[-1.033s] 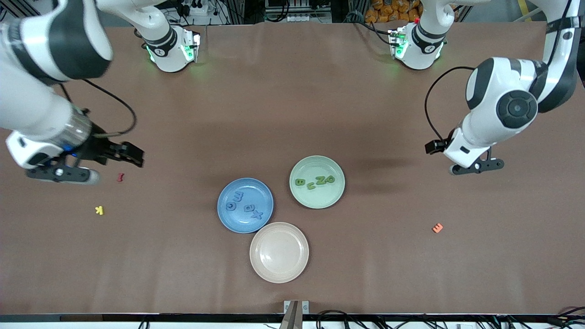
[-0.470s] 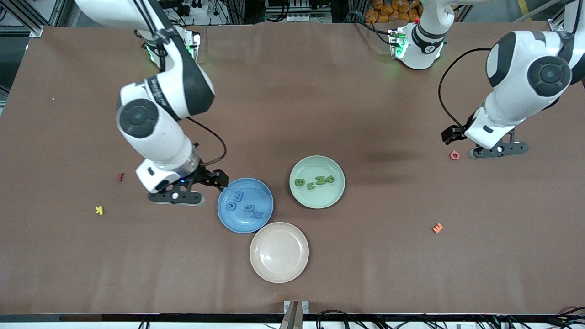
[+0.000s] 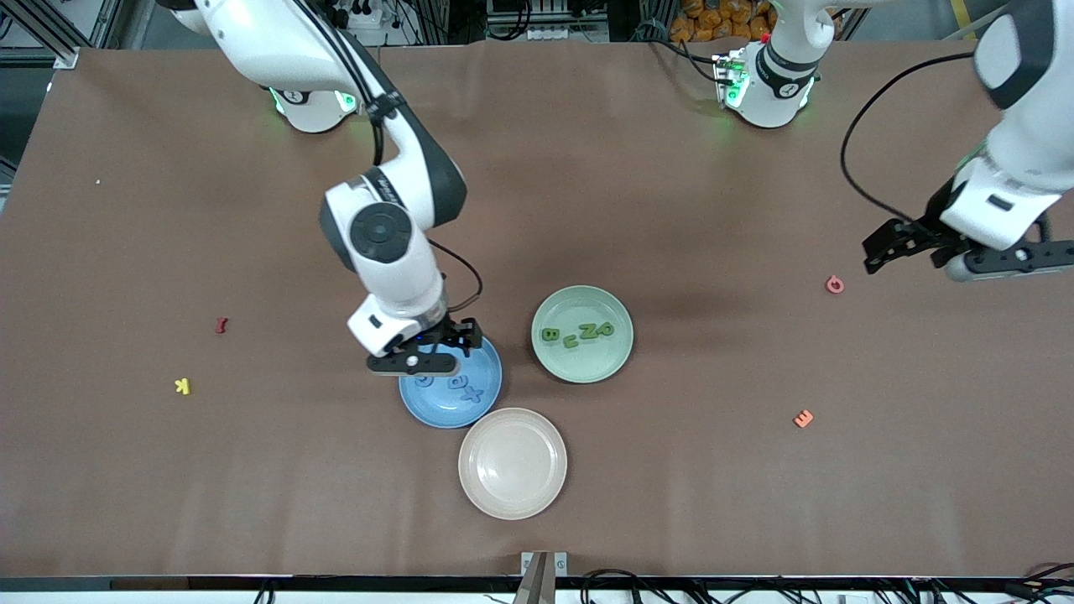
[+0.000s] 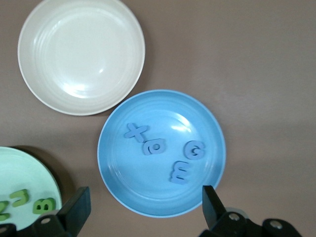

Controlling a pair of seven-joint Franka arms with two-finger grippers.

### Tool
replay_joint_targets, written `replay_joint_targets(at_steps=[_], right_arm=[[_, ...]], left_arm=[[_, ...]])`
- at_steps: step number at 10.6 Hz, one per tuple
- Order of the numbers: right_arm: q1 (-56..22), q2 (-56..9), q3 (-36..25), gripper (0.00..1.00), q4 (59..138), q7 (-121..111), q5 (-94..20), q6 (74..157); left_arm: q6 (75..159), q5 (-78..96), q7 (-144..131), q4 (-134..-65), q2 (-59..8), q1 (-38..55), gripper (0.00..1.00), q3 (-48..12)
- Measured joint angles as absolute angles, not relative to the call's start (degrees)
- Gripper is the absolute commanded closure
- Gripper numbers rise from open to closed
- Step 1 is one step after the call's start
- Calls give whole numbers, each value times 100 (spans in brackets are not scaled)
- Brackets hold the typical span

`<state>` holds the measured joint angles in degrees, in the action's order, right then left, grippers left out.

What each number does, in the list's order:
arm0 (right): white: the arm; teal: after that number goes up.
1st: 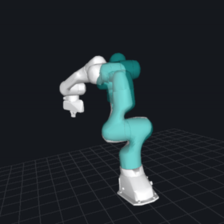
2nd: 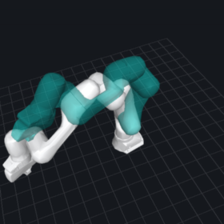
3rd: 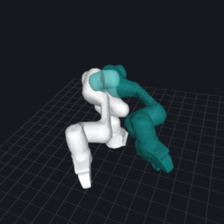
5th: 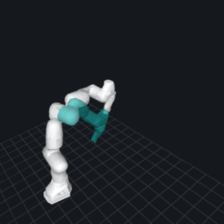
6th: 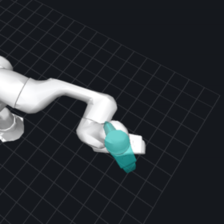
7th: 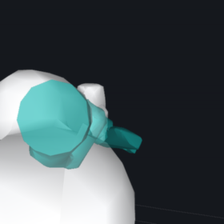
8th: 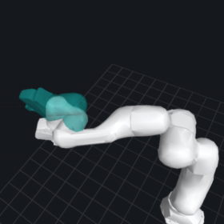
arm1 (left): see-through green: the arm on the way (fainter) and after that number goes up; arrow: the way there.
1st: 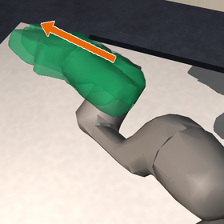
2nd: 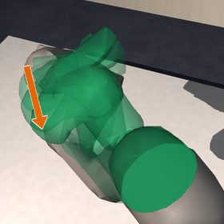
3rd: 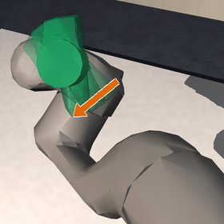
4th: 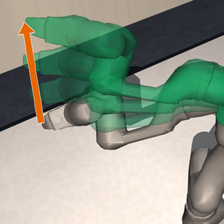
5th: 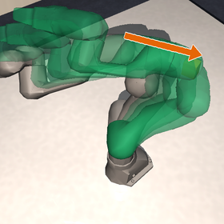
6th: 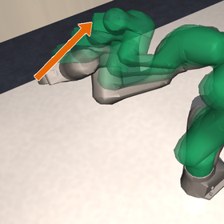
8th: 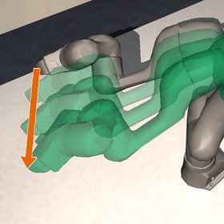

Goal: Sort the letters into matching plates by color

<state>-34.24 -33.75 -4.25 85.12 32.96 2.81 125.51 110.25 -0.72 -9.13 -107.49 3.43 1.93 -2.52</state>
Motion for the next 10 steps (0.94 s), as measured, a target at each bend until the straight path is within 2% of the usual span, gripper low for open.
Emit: replay_joint_targets(at_steps=[3,6,10], right_arm=[[-3618,-3903,-355,0,8509,3347,718,13136],[-3793,-4372,-343,0,8434,3346,986,13659],[-4013,-4771,-342,0,8141,3346,1175,13671]], left_arm=[[10252,-9,-453,-9916,372,-71,0,-244],[10209,188,-436,-9786,370,-93,0,-249],[10030,271,-159,-9569,365,-94,0,-246]])
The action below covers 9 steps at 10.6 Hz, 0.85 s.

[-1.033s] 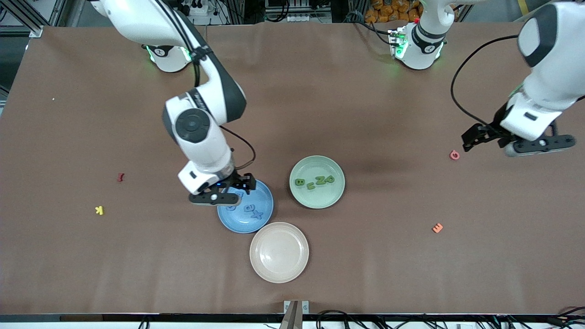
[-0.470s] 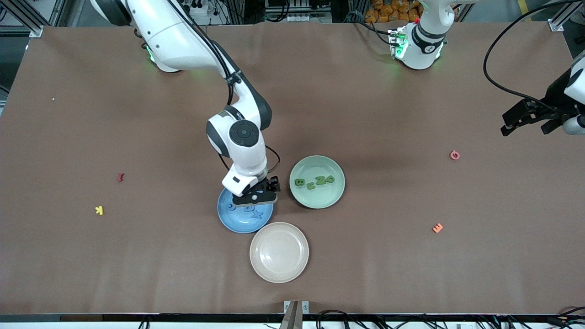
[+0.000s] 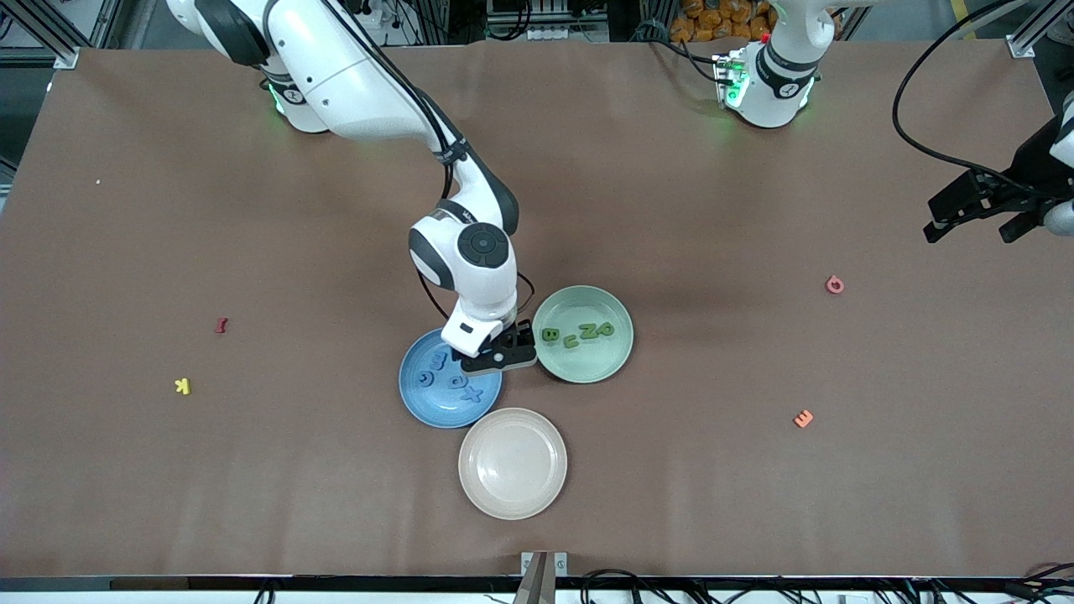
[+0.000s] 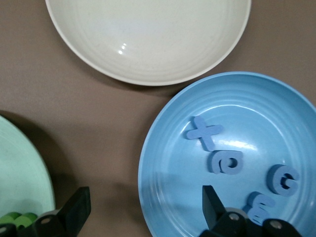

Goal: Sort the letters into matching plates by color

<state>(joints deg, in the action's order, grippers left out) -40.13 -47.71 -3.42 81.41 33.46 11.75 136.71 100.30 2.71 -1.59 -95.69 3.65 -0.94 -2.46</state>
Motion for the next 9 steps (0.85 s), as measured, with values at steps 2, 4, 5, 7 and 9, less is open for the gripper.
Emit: replay_joint_targets(at_steps=[2,4,5,7,9], right_arm=[[-4088,-4921,-341,0,8076,3346,1309,13673],[-4117,-4992,-341,31,8041,3346,1418,13676],[-4117,-4995,-342,42,8039,3346,1528,13676],[-4125,-4998,-341,62,8036,3346,1752,13676],[-4131,-5023,-342,65,8036,3342,1864,13676]], left_arm=[[9988,271,-113,-9569,360,-104,0,-245],[9983,273,-105,-9568,359,-133,0,-244],[9979,278,-99,-9568,359,-152,0,-244],[9955,289,-53,-9568,359,-175,0,-242],[9945,290,-27,-9568,358,-174,0,-250]])
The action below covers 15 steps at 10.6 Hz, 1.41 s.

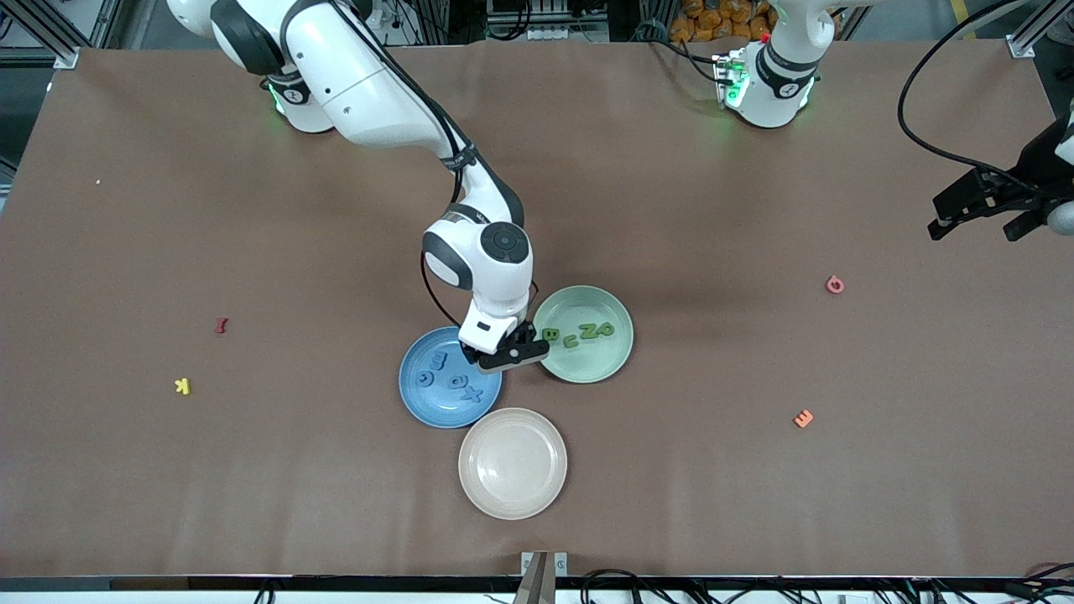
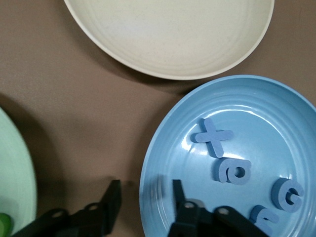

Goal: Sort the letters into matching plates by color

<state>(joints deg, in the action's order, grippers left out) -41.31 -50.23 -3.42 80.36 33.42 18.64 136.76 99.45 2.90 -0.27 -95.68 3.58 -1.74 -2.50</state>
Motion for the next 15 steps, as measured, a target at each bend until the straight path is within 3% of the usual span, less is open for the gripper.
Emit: replay_joint_targets(at_steps=[2,3,6,7,8,9,10,12,13,15], right_arm=[[-4143,-5053,-342,84,8036,3342,1898,13675],[-4149,-5084,-342,100,8035,3342,1903,13675],[-4176,-5083,-358,100,7970,3342,1941,13635],[-4177,-5082,-359,80,7947,3342,1941,13610],[-4177,-5086,-359,82,7946,3343,1941,13610],[-4176,-5089,-359,77,7946,3344,1938,13615],[-4174,-5103,-359,42,7946,3344,1938,13626],[-4170,-5113,-362,9,7946,3347,1931,13631],[-4166,-5113,-364,0,7942,3352,1930,13641],[-4158,-5112,-376,0,7913,3355,1929,13652]], left_arm=[[9920,290,-23,-9549,357,-159,0,-274],[9911,290,-23,-9515,357,-151,0,-288],[9892,290,-23,-9486,322,-156,0,-294],[9893,290,-23,-9436,273,-171,0,-276],[9893,290,-23,-9361,222,-185,0,-255],[9893,290,-23,-9302,175,-192,0,-245],[9893,290,-23,-9273,146,-196,0,-241],[9888,290,-23,-9227,137,-277,0,-235],[9878,290,-23,-9212,137,-327,0,-234],[9867,290,-23,-9211,134,-357,0,-233]])
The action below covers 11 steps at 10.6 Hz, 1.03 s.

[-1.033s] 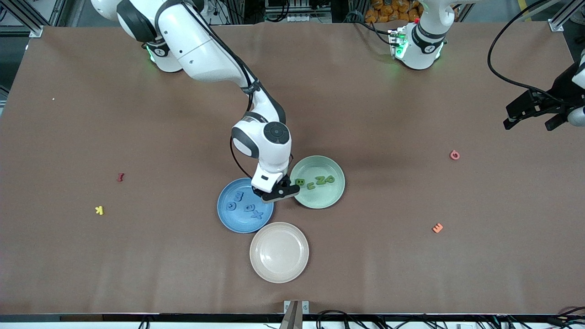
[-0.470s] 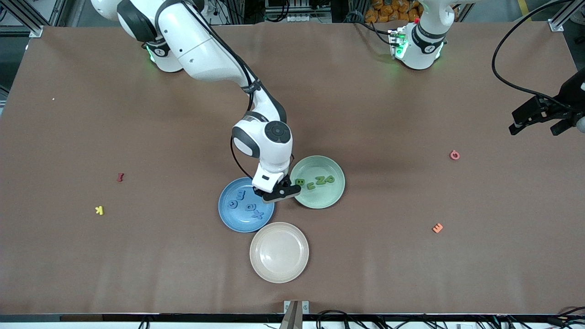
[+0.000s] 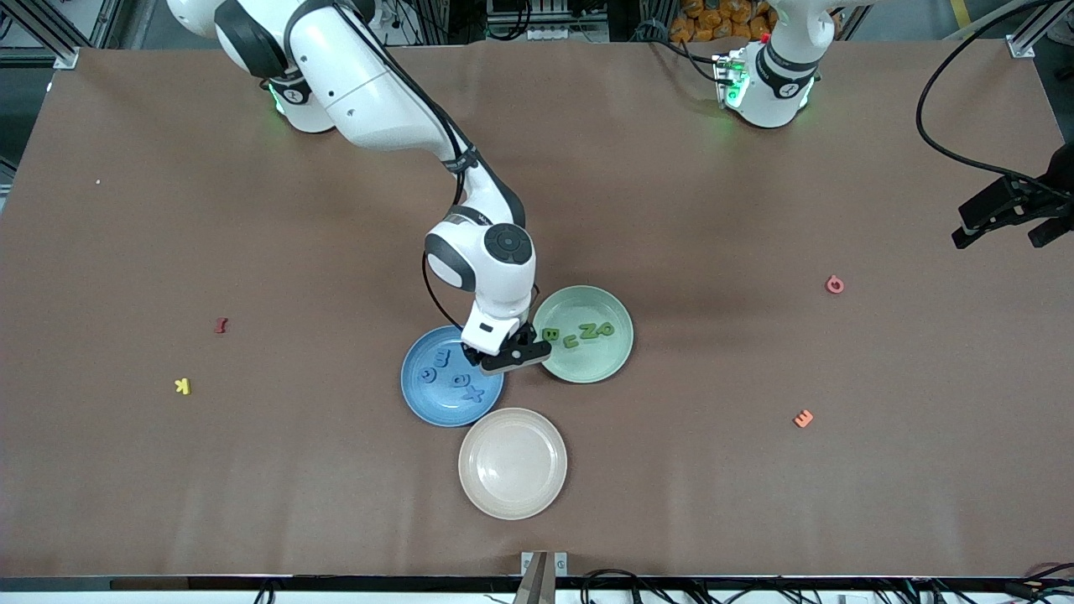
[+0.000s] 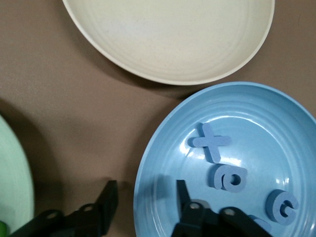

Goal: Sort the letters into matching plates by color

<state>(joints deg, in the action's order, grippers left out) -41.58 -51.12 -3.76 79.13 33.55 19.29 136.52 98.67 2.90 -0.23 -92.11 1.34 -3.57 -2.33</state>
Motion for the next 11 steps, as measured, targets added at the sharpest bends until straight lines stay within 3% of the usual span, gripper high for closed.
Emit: replay_joint_targets(at_steps=[7,11], right_arm=[[-3711,-4700,-462,0,7779,2849,1903,13620],[-3040,-4073,-470,0,7803,1381,1043,13069]], left_arm=[[9813,290,-23,-9211,127,-363,0,-256],[9791,290,-23,-9209,123,-371,0,-254]])
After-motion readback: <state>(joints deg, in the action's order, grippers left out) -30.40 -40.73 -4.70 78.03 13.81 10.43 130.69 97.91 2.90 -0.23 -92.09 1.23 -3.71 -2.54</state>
